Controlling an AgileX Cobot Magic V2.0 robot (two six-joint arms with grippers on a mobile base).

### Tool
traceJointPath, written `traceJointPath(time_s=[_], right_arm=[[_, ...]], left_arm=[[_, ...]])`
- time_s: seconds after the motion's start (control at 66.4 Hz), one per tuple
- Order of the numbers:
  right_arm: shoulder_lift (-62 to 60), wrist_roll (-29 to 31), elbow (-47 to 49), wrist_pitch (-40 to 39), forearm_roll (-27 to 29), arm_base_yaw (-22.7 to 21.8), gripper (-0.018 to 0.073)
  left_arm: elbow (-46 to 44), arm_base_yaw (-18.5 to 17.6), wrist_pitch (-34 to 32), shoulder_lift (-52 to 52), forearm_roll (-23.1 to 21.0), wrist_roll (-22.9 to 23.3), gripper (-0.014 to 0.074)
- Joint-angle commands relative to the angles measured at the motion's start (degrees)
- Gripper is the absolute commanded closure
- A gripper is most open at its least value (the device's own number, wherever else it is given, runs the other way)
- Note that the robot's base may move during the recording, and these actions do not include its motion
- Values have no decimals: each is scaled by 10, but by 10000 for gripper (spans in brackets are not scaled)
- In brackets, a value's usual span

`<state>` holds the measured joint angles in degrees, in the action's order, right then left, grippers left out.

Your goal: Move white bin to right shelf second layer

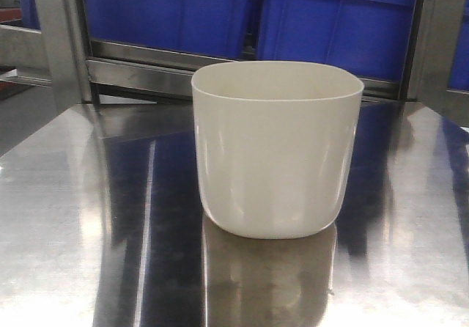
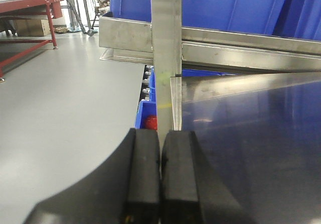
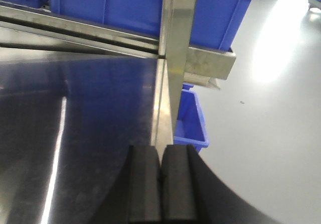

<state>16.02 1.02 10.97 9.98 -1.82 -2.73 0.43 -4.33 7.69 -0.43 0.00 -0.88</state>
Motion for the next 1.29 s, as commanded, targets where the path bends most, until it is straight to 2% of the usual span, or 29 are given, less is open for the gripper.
traceJointPath(time_s=[0.0, 0.12, 0.181, 0.271, 0.376, 0.452, 0.527, 0.602, 0.647, 0.722, 0.918, 1.054, 1.279], right_arm=[[44, 1, 51, -55, -24, -2, 503], [89, -6, 87, -54, -24, 1, 503], [111, -35, 106, -51, -25, 9, 503], [148, -119, 135, -30, -58, 41, 501], [204, -276, 178, 35, -138, 109, 496], [247, -355, 210, 88, -172, 153, 429], [293, -402, 244, 142, -196, 198, 302], [339, -418, 287, 198, -220, 236, 197], [368, -418, 320, 233, -236, 259, 163], [413, -418, 378, 290, -259, 295, 156], [523, -460, 529, 436, -263, 374, 156], [576, -466, 602, 470, -250, 398, 156], [628, -466, 658, 479, -180, 408, 156]], left_arm=[[21, -2, -49, -9, 0, 2, 512], [21, -2, -49, -9, 0, 2, 512], [21, -2, -49, -9, 0, 2, 512], [21, -2, -49, -9, 0, 2, 512], [21, -2, -49, -9, 0, 2, 512], [21, -2, -49, -9, 0, 2, 512], [21, -2, -49, -9, 0, 2, 512], [21, -2, -49, -9, 0, 2, 512], [21, -2, -49, -9, 0, 2, 512], [21, -2, -49, -9, 0, 2, 512], [21, -2, -49, -9, 0, 2, 512], [21, -2, -49, -9, 0, 2, 512], [21, -2, -49, -9, 0, 2, 512]])
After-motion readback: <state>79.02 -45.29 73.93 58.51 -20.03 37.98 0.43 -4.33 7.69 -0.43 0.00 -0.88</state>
